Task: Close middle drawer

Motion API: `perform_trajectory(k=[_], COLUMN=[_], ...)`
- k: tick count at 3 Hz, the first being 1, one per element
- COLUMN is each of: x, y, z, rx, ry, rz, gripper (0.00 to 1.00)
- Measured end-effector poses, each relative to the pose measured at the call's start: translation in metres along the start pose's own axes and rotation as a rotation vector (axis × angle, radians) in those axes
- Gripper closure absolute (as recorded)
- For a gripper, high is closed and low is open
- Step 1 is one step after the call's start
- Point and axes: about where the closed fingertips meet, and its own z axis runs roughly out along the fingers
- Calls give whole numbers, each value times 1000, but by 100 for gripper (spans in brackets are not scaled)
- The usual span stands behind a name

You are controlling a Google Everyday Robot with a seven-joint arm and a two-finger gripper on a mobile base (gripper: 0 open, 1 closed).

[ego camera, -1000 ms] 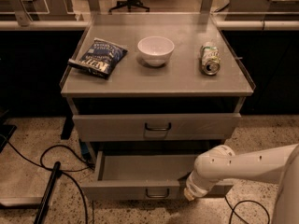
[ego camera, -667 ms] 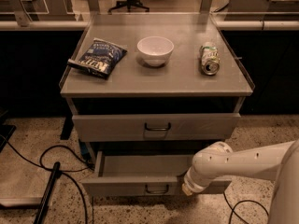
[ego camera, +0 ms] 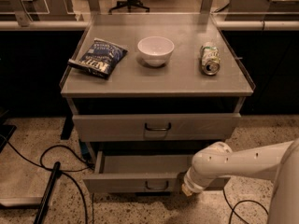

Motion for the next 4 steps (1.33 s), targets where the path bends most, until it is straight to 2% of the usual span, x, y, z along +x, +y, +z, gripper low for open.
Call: perform_trajectory(k=[2,3,4], x=[0,0,0], y=[0,0,0], z=[0,0,0], rx=[0,0,0], ry=[0,0,0], rz=[0,0,0], gripper=[13,0,0])
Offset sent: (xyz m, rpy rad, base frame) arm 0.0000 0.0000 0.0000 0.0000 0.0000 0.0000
